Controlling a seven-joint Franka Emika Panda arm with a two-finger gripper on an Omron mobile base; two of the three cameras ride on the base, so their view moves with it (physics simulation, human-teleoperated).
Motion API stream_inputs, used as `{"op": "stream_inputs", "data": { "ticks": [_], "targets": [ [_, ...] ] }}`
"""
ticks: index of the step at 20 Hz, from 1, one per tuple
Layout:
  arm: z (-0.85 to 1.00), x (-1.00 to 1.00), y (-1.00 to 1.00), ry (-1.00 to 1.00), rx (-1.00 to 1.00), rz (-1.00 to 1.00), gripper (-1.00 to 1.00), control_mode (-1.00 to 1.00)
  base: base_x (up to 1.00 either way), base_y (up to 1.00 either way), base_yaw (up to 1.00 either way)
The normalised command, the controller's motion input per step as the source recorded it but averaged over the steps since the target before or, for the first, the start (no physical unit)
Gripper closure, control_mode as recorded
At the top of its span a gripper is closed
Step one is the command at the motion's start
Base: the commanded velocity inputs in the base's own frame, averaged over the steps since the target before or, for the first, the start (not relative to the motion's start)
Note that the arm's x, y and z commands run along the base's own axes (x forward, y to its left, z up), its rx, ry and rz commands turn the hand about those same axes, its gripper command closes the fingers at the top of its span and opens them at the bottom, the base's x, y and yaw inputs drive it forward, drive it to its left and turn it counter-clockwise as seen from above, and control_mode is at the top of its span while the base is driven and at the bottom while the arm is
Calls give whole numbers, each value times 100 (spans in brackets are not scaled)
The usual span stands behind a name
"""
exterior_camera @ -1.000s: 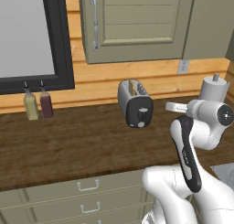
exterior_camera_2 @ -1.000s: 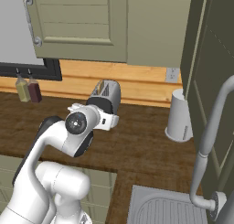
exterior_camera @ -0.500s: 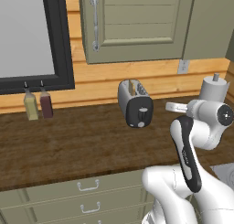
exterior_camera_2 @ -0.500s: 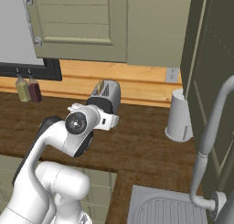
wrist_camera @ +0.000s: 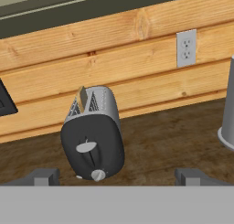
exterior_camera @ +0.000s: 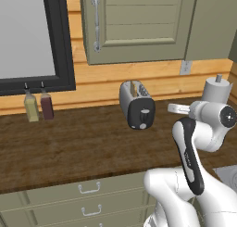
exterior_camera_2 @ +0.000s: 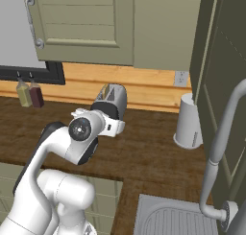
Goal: Start the toaster. Once the lever pops up, take the bread to the plate on the dining counter.
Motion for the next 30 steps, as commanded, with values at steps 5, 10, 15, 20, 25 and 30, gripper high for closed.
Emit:
{"op": "stream_inputs", "data": {
  "ticks": [5, 10, 15, 20, 25, 30],
  "targets": [
    [0, 0, 0, 0, 0, 0, -100, -100, 0, 0, 0],
    [0, 0, 0, 0, 0, 0, -100, -100, 0, 0, 0],
    [0, 0, 0, 0, 0, 0, -100, -100, 0, 0, 0],
    [0, 0, 0, 0, 0, 0, -100, -100, 0, 0, 0],
    [0, 0, 0, 0, 0, 0, -100, -100, 0, 0, 0],
    [-2, 0, 9, 0, -1, 0, -100, -100, 0, 0, 0]
  ]
}}
